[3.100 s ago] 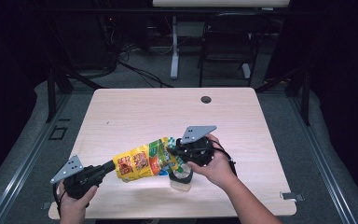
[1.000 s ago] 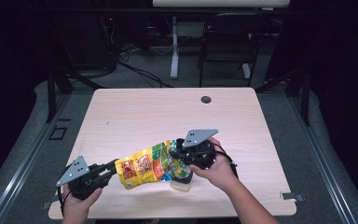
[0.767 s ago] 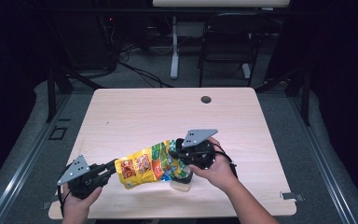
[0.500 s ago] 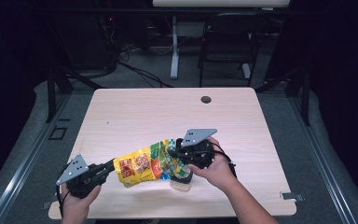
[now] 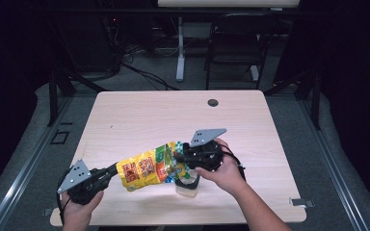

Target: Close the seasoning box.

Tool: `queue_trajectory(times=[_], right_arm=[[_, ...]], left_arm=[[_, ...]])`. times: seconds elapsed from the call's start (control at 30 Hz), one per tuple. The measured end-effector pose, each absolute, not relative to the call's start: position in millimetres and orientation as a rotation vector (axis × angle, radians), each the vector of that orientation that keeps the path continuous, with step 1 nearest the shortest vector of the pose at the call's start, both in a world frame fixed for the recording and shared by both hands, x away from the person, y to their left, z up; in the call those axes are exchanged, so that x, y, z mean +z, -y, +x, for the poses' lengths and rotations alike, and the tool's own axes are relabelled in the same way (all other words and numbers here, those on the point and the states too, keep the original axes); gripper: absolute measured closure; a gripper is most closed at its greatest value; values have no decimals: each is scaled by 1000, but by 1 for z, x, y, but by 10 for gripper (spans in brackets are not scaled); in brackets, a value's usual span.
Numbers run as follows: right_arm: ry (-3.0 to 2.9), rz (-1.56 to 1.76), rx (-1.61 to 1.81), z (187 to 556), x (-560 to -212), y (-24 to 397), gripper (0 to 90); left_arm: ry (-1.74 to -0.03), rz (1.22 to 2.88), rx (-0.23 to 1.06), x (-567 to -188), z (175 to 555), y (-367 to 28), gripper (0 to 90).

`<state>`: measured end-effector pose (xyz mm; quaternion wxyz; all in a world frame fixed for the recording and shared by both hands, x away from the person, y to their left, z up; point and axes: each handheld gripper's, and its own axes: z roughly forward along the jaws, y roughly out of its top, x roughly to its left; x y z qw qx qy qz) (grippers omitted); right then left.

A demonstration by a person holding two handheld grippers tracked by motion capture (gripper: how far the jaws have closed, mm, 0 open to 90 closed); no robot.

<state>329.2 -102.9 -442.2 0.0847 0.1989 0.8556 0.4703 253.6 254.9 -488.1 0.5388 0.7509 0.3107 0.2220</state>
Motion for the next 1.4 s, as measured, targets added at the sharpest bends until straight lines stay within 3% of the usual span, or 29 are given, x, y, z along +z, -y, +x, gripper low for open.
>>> queue_trajectory(times=[0.23,0.43,0.87,1.4], right_arm=[[-2584,617,1418,331,-440,111,755],[-2605,607,1356,332,-438,116,891],[-2561,461,1197,315,-435,112,900],[-2522,498,1243,311,-441,118,900]], left_arm=[[-720,1784,544,-485,252,-254,885],[-711,1779,548,-483,252,-253,886],[-688,1775,574,-477,248,-251,887],[-687,1779,569,-472,249,-249,886]])
